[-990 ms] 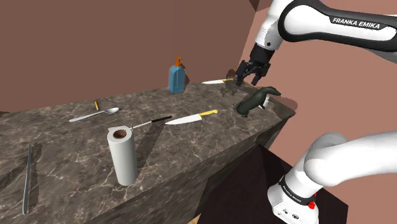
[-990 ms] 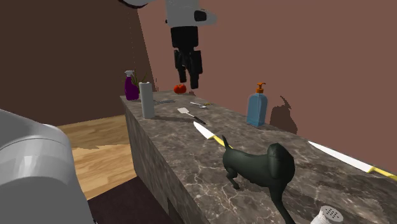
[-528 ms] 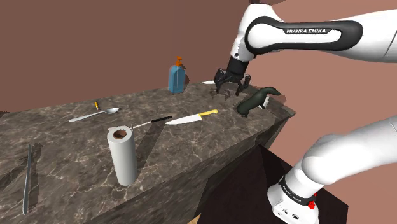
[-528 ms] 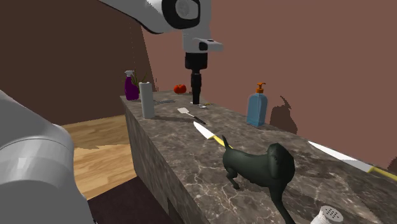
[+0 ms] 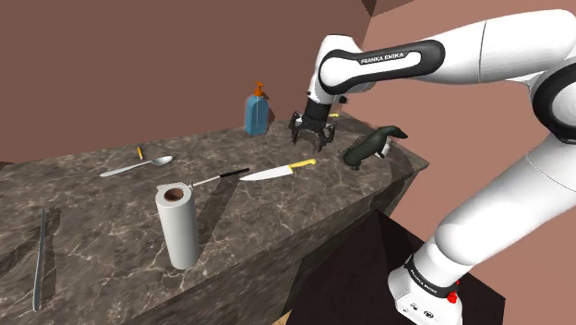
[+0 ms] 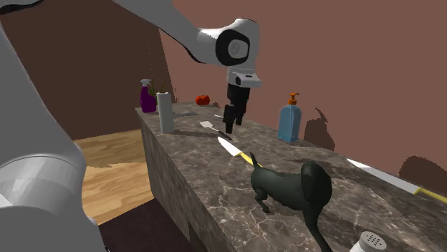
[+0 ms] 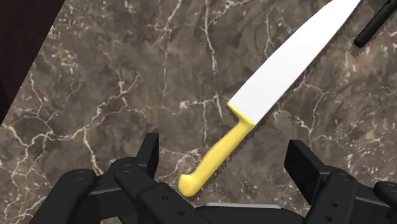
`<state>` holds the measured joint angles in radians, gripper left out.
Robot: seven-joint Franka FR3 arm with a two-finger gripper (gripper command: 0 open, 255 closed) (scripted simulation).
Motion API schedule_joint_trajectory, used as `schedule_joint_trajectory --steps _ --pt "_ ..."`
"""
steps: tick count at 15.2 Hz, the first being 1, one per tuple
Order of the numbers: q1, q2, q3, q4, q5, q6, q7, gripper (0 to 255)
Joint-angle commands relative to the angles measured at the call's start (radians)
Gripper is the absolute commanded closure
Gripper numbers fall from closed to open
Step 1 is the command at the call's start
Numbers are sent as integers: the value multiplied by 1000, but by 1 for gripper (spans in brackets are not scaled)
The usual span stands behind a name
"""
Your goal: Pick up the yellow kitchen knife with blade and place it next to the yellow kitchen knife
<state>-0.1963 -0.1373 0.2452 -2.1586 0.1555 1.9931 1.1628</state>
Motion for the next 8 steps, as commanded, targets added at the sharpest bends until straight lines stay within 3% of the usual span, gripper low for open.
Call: schedule_joint_trajectory --steps 1,6,8 --pt "-12 73 4 24 4 36 115 0" --pt "-28 247 -13 90 19 120 364 0" --pt "-25 258 -12 75 19 146 364 0"
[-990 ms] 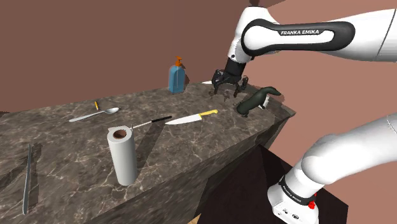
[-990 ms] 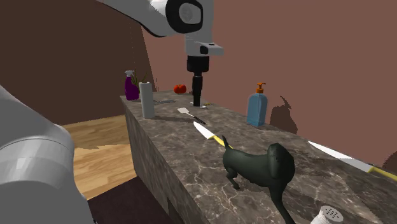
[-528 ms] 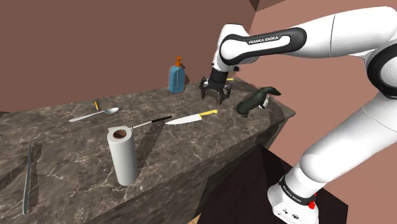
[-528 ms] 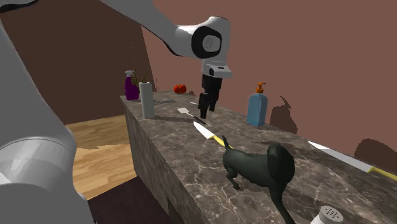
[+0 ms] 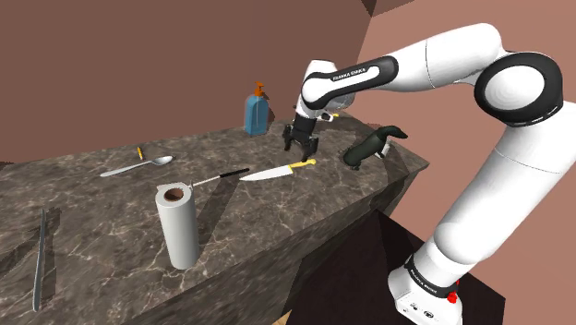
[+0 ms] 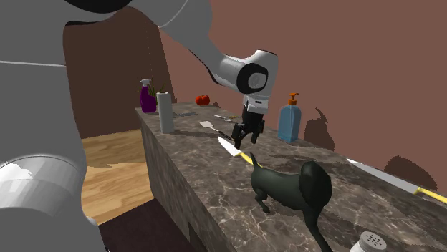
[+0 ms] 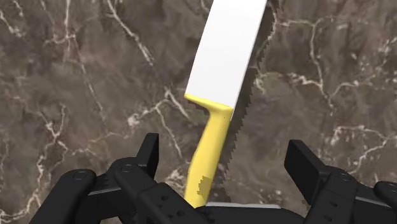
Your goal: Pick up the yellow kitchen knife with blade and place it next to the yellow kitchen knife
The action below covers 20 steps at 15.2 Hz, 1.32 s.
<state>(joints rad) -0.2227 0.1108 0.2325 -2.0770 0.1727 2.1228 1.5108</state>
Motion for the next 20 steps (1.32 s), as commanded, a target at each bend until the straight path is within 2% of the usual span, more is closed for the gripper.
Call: schedule_joint_trajectory --steps 1,6,14,15,20 --pt "3 16 1 -13 2 29 16 0" --pt "10 45 4 -42 1 88 18 0" --pt "10 45 4 -41 1 87 18 0" --pt "10 45 4 -41 1 87 18 255" --pt "10 45 4 -41 1 88 18 255"
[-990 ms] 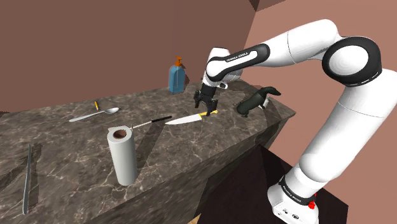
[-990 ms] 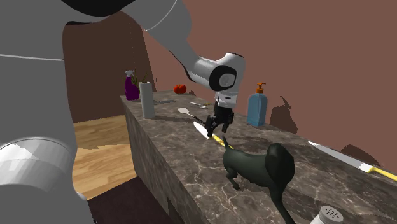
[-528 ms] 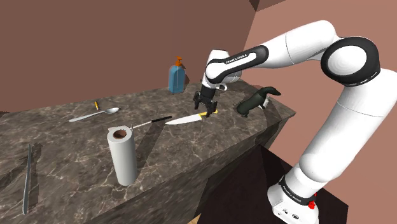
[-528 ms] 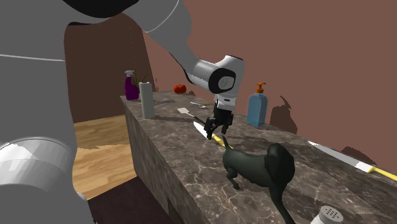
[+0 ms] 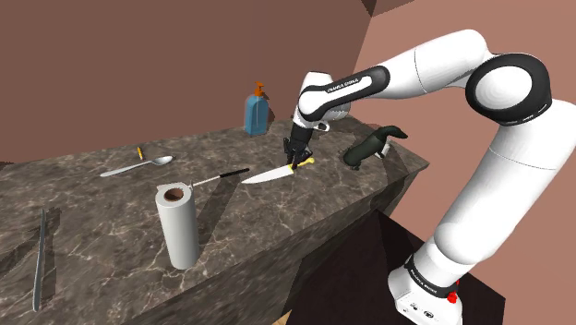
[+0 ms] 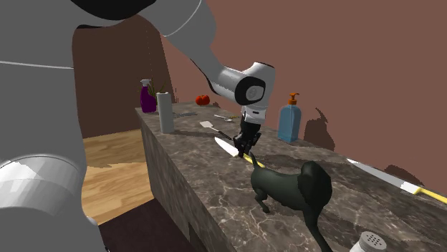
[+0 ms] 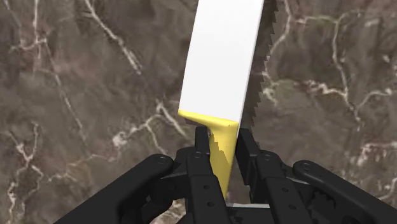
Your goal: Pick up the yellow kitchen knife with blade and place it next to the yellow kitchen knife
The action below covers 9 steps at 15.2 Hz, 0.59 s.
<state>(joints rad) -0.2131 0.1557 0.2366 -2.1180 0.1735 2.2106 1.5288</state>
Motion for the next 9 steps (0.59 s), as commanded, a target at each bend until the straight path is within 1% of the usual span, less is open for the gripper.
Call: schedule_joint_trajectory --steps 1,4,9 --pt "0 1 0 -1 0 0 0 255" --pt "0 0 0 -1 0 0 0 255" --pt "-2 -36 0 26 3 -63 5 255"
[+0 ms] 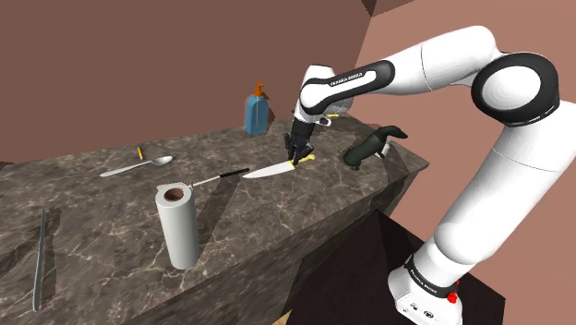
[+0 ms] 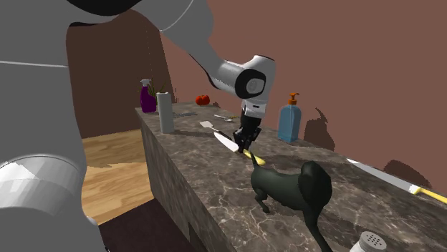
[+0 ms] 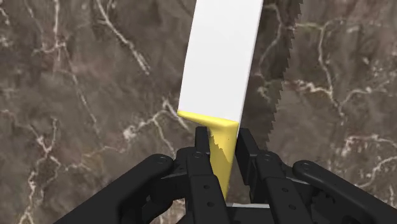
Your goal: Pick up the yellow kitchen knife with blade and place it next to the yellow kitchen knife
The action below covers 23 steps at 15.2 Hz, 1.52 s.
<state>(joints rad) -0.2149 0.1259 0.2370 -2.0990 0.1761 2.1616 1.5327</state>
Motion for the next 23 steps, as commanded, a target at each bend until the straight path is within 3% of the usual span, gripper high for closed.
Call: schedule_joint_trajectory --steps 1,11,23 --pt "-1 -13 0 13 1 -26 3 255" --pt "-5 -69 -2 81 3 -149 15 255" --pt "-153 -11 -133 170 -24 -222 -244 255"
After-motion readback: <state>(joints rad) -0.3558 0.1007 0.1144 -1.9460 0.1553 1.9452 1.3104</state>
